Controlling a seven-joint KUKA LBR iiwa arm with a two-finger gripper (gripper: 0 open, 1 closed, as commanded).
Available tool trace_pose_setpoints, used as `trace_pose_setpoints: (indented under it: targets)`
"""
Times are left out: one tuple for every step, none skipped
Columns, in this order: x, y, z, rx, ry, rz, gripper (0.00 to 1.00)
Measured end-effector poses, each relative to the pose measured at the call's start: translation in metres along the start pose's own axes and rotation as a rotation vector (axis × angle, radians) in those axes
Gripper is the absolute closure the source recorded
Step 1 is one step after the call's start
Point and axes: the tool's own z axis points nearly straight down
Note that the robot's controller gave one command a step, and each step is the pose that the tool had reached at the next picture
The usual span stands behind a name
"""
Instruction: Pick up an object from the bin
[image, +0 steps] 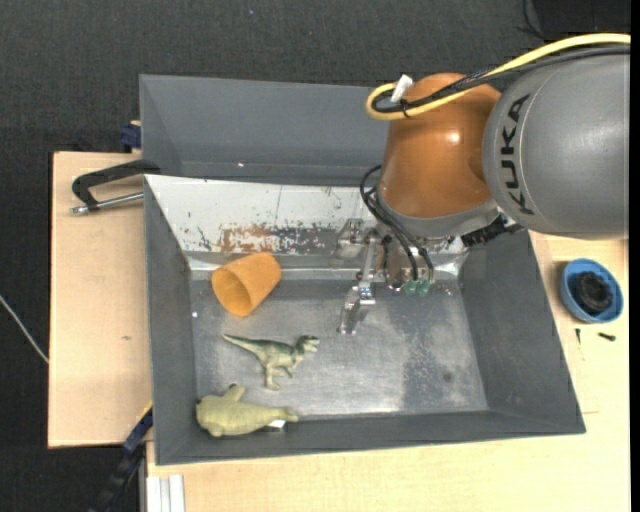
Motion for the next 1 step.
trace_pose_setpoints:
  targets:
    - [0.0465,0.0143,0.0630,0.004,0.000,-0.252,0.00]
